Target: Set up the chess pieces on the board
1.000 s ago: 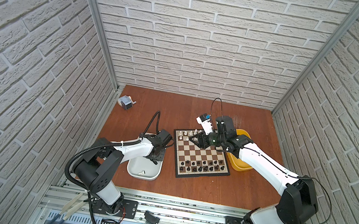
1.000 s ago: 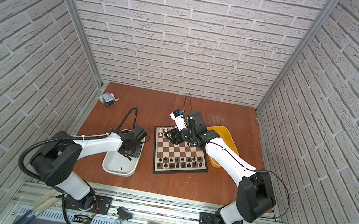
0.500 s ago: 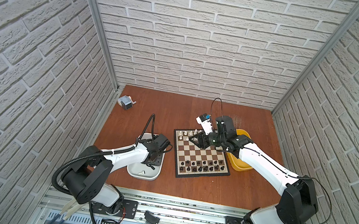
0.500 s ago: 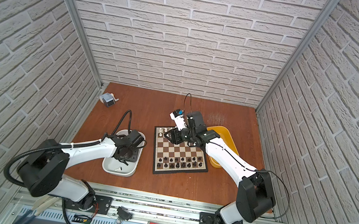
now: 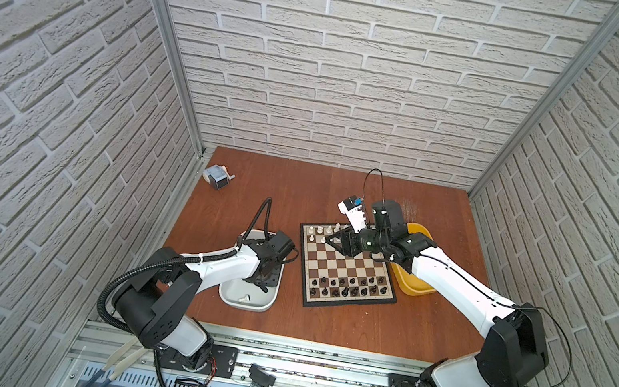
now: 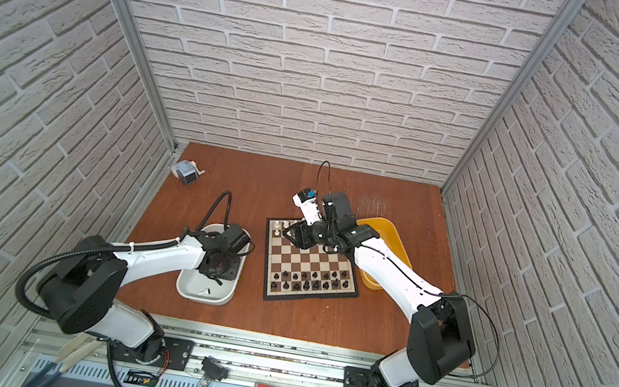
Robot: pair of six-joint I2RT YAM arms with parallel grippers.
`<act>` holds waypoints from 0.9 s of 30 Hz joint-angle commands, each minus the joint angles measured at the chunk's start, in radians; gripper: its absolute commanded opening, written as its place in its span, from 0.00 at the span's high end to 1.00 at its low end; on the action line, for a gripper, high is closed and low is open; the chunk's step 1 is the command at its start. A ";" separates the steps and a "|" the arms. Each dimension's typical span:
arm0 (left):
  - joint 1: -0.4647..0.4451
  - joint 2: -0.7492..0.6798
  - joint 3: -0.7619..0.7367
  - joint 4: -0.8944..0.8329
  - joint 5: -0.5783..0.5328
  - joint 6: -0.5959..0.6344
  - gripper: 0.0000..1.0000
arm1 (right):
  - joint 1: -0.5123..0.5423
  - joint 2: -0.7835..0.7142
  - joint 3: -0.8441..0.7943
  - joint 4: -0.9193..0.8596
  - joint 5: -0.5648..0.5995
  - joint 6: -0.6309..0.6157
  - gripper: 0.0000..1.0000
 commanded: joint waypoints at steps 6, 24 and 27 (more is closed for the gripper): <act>0.005 0.056 0.010 -0.042 0.005 0.021 0.65 | 0.005 -0.007 0.011 0.028 0.003 0.002 0.52; 0.041 -0.143 0.023 -0.167 -0.010 -0.366 0.58 | 0.005 0.012 -0.006 0.045 -0.025 -0.013 0.52; 0.062 -0.105 0.002 -0.188 -0.047 -0.341 0.58 | 0.006 0.000 -0.015 0.040 -0.017 -0.020 0.52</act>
